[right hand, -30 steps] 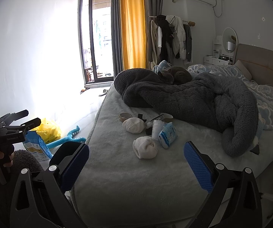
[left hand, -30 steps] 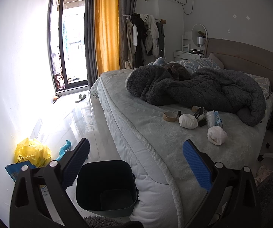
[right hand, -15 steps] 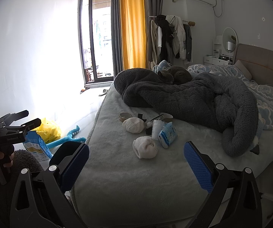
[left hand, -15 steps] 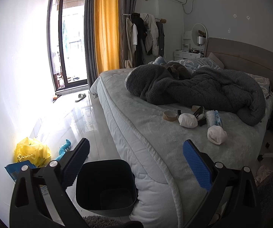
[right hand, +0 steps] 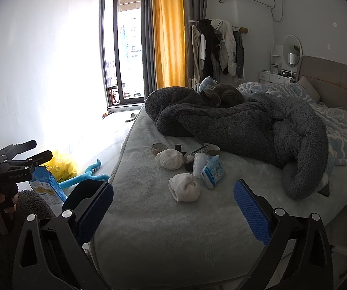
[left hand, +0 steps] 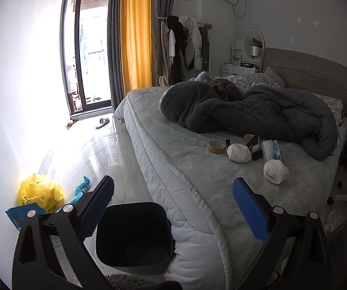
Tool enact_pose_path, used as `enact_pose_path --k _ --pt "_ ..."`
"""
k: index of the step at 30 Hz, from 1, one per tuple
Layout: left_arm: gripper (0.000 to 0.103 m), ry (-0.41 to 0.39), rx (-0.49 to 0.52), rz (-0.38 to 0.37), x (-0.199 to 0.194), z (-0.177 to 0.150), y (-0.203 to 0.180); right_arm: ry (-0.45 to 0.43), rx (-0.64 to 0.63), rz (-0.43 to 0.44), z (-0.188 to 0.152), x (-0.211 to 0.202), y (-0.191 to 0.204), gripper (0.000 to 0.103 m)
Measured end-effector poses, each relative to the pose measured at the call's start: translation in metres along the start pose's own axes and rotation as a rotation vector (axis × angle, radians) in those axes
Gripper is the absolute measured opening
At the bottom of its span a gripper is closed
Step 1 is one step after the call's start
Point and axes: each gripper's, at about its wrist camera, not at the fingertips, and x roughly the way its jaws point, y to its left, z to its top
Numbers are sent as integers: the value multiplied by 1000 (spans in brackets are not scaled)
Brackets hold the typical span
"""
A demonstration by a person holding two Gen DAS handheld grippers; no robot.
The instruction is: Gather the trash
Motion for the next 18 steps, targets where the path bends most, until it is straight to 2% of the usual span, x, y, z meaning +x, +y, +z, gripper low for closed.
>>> enact_pose_path --k 18 --pt "100 13 -17 0 -1 0 1 11 -8 -8 -1 2 -1 100"
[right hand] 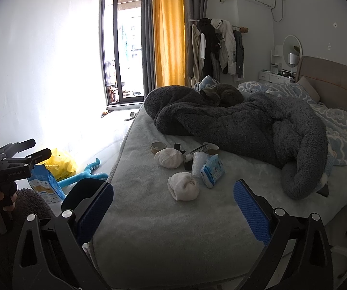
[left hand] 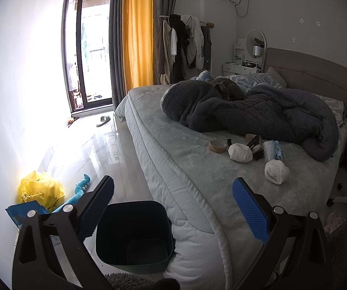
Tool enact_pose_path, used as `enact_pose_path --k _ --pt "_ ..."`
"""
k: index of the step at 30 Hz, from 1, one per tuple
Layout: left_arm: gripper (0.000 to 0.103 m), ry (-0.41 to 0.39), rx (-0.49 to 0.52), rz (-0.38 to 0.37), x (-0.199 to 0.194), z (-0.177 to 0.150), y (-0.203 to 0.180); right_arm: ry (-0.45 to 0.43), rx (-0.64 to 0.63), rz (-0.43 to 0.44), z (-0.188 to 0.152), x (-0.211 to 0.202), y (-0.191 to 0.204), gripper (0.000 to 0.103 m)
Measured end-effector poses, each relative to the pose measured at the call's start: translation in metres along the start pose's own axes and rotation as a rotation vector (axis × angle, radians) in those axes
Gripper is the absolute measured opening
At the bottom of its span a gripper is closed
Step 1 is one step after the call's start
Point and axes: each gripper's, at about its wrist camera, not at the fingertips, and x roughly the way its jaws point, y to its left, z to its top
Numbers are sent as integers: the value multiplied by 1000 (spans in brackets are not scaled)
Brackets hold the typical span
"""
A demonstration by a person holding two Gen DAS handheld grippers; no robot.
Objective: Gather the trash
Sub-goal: 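Move the right tool toward the blue-and-white wet-wipe pack on the bed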
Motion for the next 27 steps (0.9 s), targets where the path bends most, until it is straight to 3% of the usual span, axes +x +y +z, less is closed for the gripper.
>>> enact_pose_path --k 7,17,27 --pt "100 14 -48 -71 4 0 9 54 3 4 -3 3 -12 100" --pt "99 5 35 -119 25 7 -1 85 58 37 -2 37 -37 100" --pt "99 90 113 -286 75 9 -30 164 -6 47 1 89 -70 100"
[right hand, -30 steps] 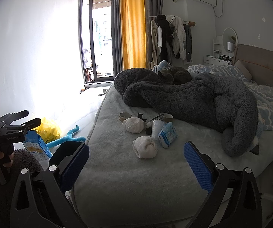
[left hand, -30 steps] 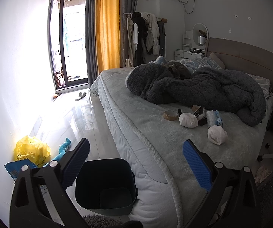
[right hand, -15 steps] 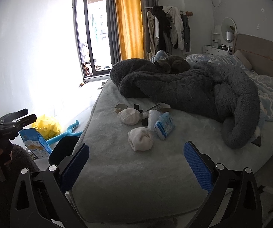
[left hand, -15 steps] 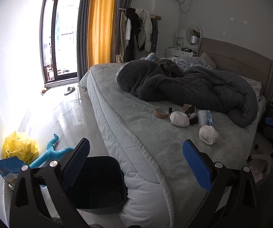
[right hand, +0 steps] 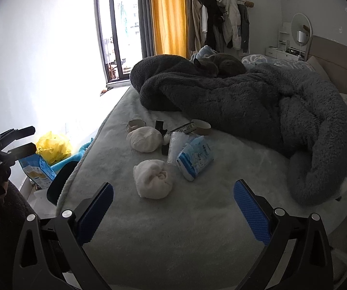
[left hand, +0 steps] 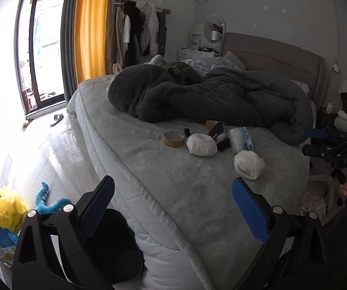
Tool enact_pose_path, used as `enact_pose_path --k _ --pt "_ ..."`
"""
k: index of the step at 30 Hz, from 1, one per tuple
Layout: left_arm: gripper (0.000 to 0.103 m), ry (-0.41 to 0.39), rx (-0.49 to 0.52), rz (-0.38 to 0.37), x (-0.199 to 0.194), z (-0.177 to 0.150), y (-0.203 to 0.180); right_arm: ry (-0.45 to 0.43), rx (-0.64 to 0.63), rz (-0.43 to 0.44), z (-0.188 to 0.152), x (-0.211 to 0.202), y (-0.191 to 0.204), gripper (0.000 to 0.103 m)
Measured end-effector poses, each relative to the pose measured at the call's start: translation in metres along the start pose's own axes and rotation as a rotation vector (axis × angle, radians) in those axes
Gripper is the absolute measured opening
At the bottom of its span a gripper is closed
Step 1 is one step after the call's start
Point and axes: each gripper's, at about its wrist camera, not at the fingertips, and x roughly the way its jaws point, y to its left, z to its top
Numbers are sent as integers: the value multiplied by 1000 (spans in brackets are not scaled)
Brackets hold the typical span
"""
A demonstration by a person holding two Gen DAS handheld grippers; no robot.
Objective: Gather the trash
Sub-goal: 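Move the right tool toward the blue-and-white wet-wipe pack on the bed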
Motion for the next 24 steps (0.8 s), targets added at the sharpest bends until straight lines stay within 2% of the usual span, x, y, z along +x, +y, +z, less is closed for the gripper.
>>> enact_pose_path --k 5,9,12,17,21,24 --pt "98 38 41 -28 25 2 -8 34 -5 23 3 26 -20 100" --pt "98 86 66 -117 45 2 -15 62 -5 39 4 42 -35 100" --pt "97 111 104 -157 61 3 -28 77 -8 58 5 53 -45 100" --pt "96 132 155 -179 87 5 -50 104 -8 84 7 73 -57 100" --pt "89 165 175 -244 107 5 -64 118 -28 118 10 84 -60 100" --pt "89 178 187 -303 119 5 -76 120 -33 150 12 91 -64 100"
